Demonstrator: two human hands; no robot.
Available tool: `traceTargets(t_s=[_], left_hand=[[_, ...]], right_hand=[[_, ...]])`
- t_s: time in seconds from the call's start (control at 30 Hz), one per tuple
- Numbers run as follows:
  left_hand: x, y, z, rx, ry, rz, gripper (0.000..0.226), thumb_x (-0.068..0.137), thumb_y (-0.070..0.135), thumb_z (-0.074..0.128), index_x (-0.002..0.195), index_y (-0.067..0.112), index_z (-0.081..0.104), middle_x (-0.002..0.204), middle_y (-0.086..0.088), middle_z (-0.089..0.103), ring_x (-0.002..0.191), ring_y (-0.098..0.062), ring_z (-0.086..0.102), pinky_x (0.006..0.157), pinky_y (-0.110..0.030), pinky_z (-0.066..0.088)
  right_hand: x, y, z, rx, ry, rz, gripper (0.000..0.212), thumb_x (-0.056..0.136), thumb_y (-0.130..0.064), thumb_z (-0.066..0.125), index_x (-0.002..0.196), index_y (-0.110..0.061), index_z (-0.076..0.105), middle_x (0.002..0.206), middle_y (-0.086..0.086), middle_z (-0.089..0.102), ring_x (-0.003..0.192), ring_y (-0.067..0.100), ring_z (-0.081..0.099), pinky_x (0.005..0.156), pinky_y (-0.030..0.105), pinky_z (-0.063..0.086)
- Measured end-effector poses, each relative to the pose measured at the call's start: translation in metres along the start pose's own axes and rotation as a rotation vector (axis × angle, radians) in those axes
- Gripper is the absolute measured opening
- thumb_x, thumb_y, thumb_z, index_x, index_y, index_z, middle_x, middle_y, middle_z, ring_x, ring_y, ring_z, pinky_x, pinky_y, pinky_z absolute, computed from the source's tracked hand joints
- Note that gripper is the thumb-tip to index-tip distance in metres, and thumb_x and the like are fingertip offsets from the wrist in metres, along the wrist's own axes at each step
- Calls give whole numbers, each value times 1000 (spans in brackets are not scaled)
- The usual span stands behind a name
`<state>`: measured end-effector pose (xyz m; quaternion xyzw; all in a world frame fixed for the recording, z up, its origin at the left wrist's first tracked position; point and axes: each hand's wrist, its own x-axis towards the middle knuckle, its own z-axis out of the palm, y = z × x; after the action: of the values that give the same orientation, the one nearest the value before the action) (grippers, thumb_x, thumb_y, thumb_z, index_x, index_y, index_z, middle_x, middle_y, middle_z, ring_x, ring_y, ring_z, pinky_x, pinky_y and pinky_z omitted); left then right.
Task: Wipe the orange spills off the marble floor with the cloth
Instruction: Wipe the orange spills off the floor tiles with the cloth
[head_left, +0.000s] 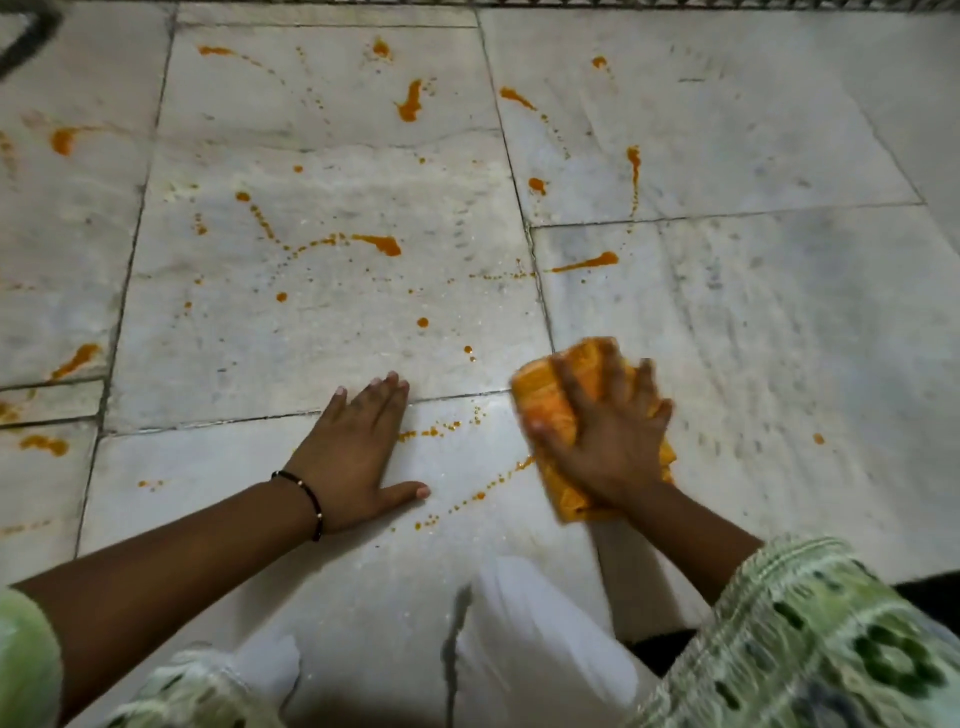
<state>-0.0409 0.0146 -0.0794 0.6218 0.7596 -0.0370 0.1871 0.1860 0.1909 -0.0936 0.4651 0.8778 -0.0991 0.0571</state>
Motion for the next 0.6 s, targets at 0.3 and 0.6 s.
traceTargets(t_s=[0.3,0.6], left_hand=[[0,-6,13,80,-48,-15,98,82,78,18,142,2,37,149,-16,35,134,-25,36,109,-45,13],[0,-11,14,107,2,26,98,75,76,33,139,3,43,146,-15,40,131,-27,44,110,-45,10]], right_hand=[[-21,48,2,-18,62,49,72,75,-72,28,143,-50,23,159,1,15,141,41,13,102,65,26],[-8,-14,14,-93,88,-293,69,79,-64,38,145,-49,23,159,6,16,140,44,15,104,64,21]])
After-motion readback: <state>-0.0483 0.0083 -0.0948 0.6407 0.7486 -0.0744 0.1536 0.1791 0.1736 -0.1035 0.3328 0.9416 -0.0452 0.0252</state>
